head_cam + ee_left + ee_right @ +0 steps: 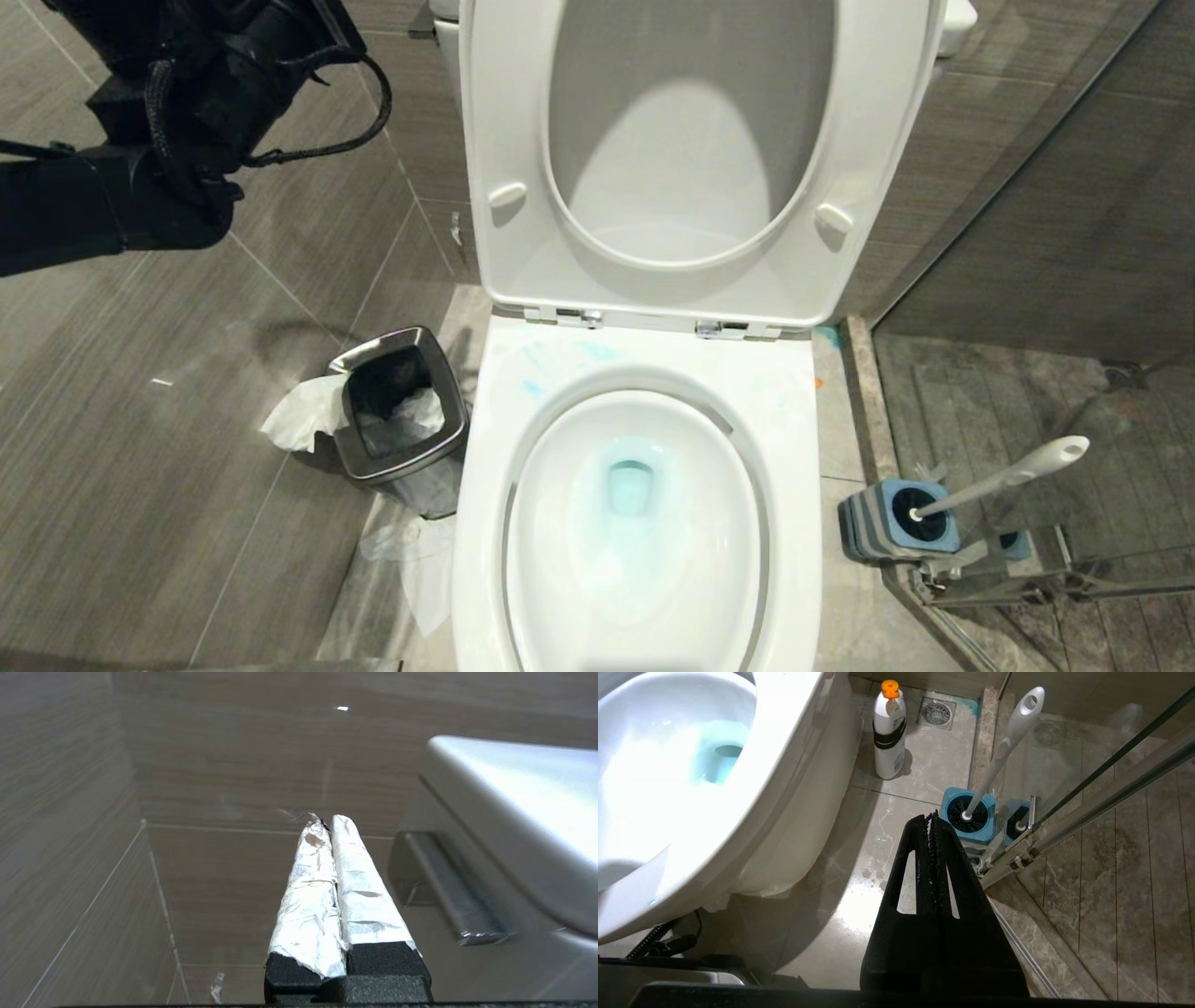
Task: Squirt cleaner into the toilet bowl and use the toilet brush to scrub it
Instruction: Flush the toilet
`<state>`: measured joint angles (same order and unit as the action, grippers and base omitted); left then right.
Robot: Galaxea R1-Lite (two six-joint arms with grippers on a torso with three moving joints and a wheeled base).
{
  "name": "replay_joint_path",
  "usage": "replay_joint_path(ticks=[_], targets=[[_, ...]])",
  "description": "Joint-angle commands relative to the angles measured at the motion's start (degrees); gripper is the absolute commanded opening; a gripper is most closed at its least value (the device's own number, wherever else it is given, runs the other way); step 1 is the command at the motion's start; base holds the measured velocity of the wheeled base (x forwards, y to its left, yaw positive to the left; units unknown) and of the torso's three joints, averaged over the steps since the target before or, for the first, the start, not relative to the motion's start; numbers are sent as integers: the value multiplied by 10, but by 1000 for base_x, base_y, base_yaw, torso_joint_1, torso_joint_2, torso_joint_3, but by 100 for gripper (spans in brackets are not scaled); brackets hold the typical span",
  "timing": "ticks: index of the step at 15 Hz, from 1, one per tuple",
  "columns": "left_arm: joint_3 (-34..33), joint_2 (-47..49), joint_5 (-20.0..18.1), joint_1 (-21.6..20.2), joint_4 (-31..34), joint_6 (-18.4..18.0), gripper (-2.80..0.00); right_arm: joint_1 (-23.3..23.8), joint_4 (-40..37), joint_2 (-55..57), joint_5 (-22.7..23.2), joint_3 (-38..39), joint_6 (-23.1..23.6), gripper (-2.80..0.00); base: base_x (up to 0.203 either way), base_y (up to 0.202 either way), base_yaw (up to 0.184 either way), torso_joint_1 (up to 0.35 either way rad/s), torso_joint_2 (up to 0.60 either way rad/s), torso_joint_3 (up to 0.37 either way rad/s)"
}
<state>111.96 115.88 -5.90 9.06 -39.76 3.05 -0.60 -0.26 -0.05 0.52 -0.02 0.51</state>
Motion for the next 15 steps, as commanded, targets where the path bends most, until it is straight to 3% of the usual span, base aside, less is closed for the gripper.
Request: replay_joint_path(ticks=[1,4,15], targets=[[-4,-30,-2,1,3,1,-280,0,0,0,1,-1,0,-280,0,0,0,0,0,0],[-41,-64,-3,16,47,1,-280,0,0,0,1,0,0,-280,0,0,0,0,0,0],[-75,-57,6,86,47,-20,-280,0,0,0,1,0,0,-280,0,0,0,0,0,0]])
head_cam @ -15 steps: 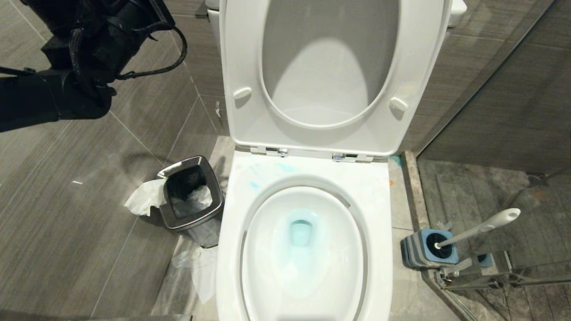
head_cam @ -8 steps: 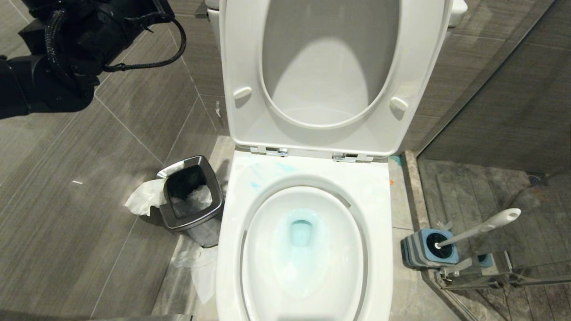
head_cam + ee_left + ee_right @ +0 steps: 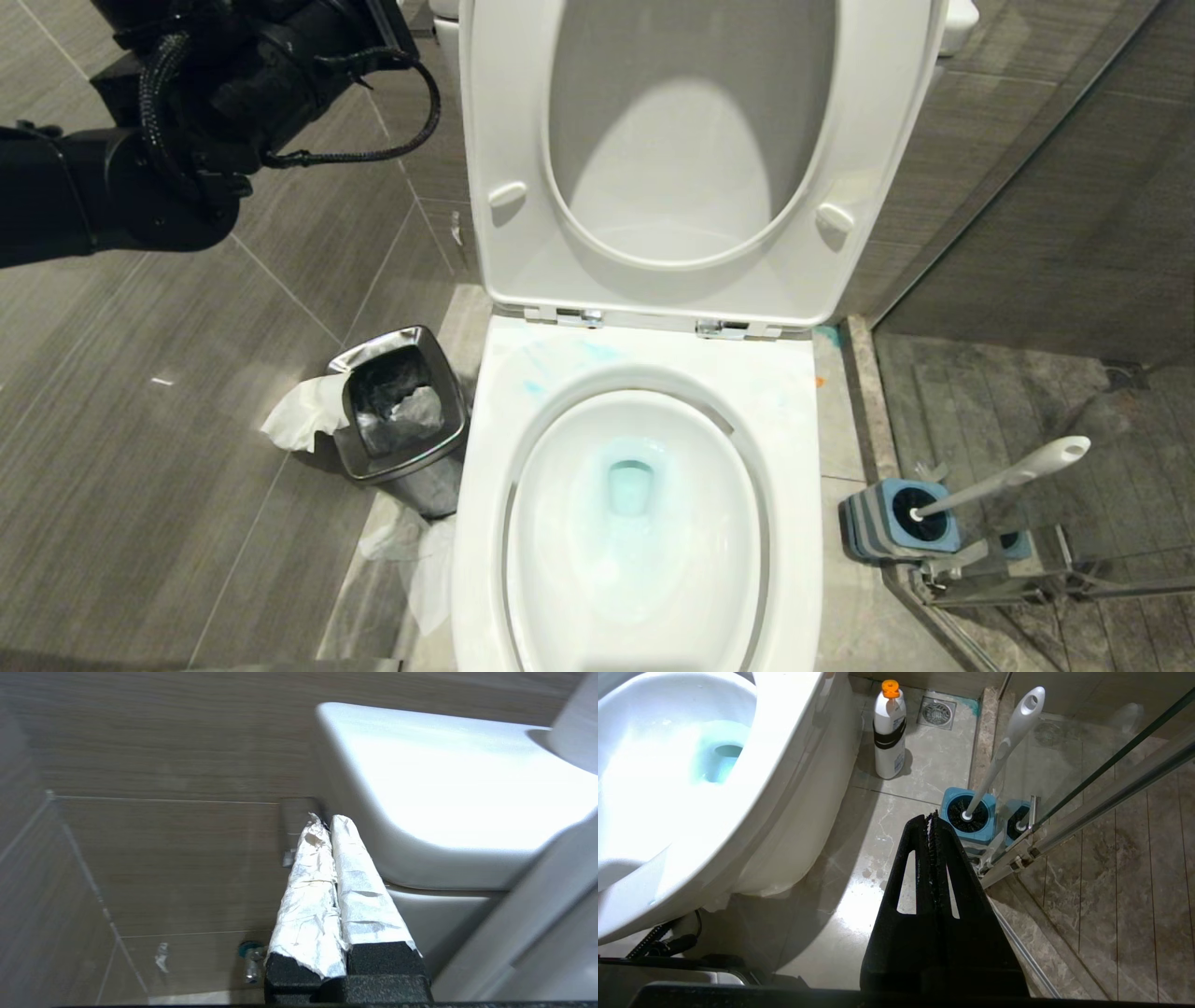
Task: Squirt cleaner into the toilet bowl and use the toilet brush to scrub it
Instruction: Flush the toilet
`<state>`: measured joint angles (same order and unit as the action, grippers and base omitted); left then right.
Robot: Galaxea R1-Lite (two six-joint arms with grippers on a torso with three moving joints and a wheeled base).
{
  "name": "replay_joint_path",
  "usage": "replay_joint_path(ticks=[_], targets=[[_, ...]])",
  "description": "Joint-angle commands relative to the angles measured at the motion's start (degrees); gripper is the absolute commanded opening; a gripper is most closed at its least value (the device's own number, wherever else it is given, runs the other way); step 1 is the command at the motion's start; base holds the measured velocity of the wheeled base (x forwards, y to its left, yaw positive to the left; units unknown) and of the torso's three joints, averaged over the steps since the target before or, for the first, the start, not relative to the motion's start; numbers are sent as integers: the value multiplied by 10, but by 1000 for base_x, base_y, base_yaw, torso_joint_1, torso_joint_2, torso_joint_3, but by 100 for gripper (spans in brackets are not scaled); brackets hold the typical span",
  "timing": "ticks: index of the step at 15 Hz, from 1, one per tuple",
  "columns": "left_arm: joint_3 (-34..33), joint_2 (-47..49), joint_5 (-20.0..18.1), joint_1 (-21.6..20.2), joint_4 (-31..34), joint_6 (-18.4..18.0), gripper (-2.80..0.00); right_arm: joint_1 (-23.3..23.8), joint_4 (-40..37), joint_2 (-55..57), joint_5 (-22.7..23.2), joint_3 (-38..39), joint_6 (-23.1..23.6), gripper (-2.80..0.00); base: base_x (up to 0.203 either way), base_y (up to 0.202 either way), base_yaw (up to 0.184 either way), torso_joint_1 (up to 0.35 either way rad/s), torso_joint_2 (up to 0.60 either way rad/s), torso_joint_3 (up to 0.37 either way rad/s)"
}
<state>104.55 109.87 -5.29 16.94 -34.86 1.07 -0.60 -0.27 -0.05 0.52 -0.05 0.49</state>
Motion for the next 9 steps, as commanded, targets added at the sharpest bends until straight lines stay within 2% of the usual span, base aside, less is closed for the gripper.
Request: replay_joint_path(ticks=[1,9], targets=[[-1,4,0,10,-2,-1,-280,0,0,0,0,0,0,-280,0,0,0,0,0,0],[8,30,4,6,-2,-7,-280,0,0,0,1,0,0,-280,0,0,0,0,0,0]])
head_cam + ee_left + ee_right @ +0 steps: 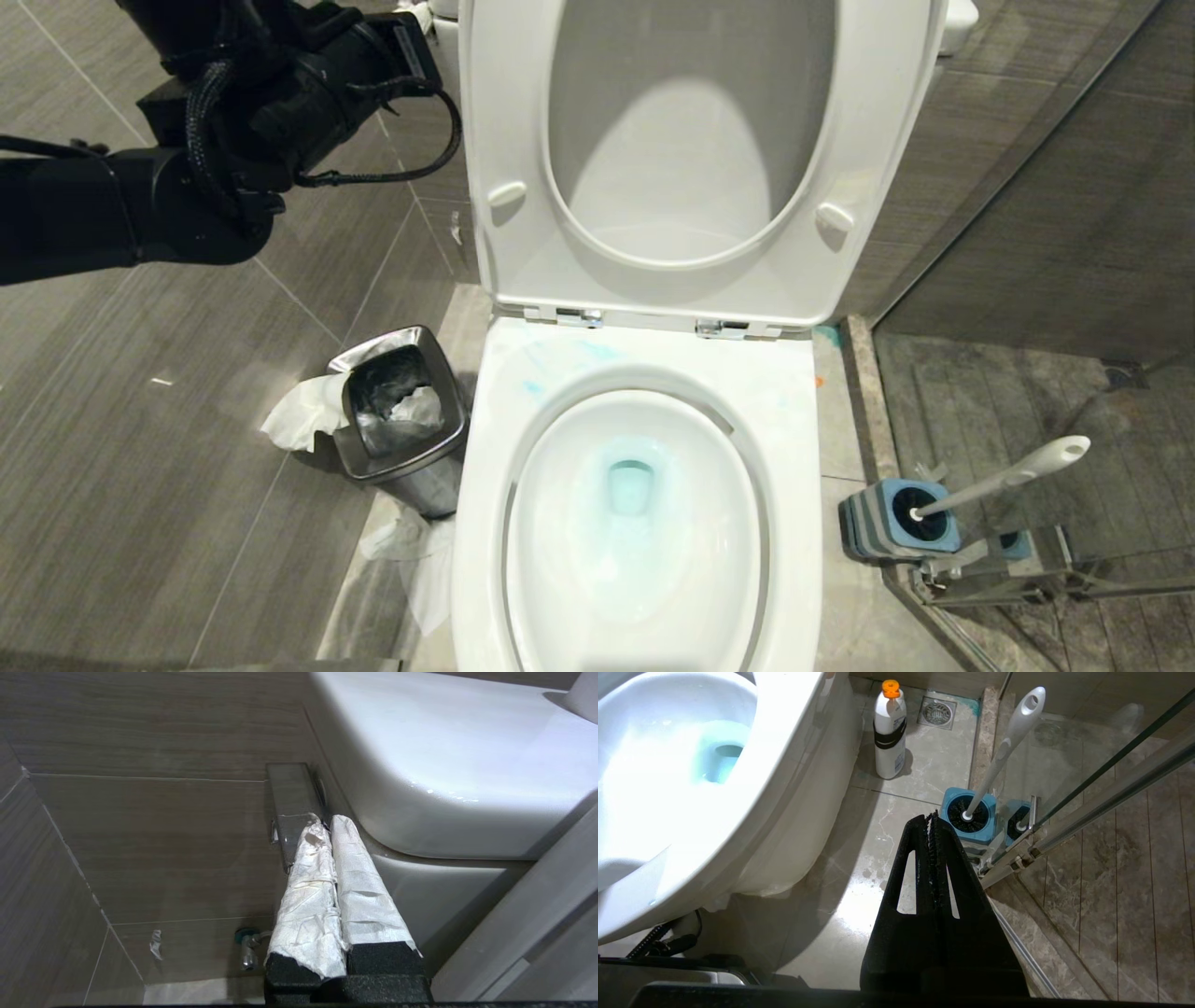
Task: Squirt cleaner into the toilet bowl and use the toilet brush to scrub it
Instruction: Flush the toilet
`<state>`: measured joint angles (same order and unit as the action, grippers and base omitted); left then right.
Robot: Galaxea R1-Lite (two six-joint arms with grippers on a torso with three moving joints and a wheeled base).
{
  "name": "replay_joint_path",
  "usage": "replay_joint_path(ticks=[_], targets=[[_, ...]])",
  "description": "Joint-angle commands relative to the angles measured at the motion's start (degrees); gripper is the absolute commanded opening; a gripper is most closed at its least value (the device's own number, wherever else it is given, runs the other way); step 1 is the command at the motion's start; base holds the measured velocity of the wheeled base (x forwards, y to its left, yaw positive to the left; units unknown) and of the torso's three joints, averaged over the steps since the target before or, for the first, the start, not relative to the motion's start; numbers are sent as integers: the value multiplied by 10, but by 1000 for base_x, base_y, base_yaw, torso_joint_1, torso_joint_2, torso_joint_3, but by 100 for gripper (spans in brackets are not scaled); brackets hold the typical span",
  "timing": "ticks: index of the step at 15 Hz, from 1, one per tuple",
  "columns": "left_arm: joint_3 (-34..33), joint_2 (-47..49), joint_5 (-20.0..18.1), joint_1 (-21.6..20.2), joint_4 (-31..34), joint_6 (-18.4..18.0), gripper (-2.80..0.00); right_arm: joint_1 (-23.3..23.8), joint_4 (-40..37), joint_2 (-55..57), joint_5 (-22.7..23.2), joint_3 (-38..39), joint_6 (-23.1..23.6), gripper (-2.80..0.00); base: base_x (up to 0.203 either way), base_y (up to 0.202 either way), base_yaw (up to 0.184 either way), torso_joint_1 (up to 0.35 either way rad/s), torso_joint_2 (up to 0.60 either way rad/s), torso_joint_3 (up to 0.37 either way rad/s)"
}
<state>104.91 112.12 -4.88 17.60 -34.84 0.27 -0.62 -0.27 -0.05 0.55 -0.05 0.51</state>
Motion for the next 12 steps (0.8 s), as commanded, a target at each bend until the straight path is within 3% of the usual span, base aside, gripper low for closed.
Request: replay_joint_path(ticks=[1,4,12], targets=[[15,16,0,-2,-5,0,-280,0,0,0,1,0,0,-280,0,0,0,0,0,0],[69,52,0,-2,-27,1,-280,0,0,0,0,0,0,-280,0,0,0,0,0,0],[62,64,0,-4,-24,-13,-280,0,0,0,0,0,0,-280,0,0,0,0,0,0]])
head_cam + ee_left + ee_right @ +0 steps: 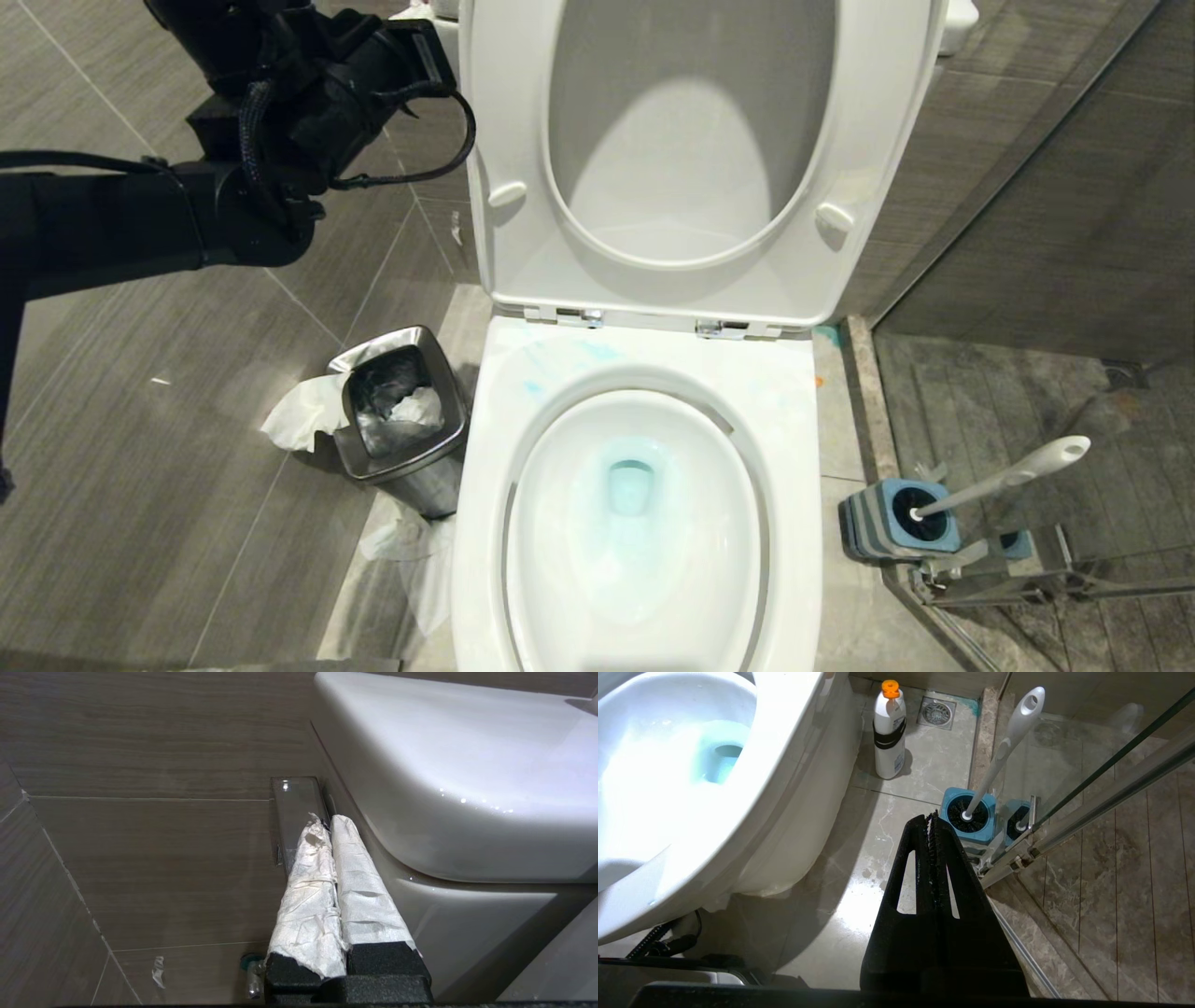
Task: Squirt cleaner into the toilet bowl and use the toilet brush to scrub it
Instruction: Flush the toilet
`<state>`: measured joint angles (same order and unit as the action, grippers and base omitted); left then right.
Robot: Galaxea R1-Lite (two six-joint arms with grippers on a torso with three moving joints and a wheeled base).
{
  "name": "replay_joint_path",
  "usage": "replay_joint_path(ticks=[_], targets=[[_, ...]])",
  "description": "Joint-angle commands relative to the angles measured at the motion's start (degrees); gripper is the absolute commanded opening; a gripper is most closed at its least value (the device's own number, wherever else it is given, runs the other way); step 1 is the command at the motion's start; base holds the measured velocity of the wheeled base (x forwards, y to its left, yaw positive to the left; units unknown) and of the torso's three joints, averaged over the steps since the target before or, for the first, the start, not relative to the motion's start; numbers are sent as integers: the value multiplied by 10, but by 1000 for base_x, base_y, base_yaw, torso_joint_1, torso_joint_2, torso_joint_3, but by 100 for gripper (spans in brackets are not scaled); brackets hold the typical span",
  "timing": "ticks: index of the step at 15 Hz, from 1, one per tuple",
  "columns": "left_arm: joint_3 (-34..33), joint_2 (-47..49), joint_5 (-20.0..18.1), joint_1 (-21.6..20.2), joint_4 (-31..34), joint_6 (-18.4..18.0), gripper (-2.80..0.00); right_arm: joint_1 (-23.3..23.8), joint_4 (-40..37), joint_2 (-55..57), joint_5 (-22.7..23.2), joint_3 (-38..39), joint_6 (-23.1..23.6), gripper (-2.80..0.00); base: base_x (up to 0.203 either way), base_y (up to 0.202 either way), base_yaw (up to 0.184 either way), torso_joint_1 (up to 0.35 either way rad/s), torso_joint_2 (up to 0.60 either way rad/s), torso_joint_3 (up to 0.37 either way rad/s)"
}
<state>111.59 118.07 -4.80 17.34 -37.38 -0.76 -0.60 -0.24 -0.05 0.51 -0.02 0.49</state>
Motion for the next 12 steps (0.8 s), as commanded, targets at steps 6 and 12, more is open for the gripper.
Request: replay_joint_path(ticks=[6,12], targets=[[-61,16,5,-6,-3,-19,-280,0,0,0,1,-1,0,-280,0,0,0,0,0,0],[-42,52,2,-13,-19,-20,-280,0,0,0,0,-1,0,-280,0,0,0,0,0,0]])
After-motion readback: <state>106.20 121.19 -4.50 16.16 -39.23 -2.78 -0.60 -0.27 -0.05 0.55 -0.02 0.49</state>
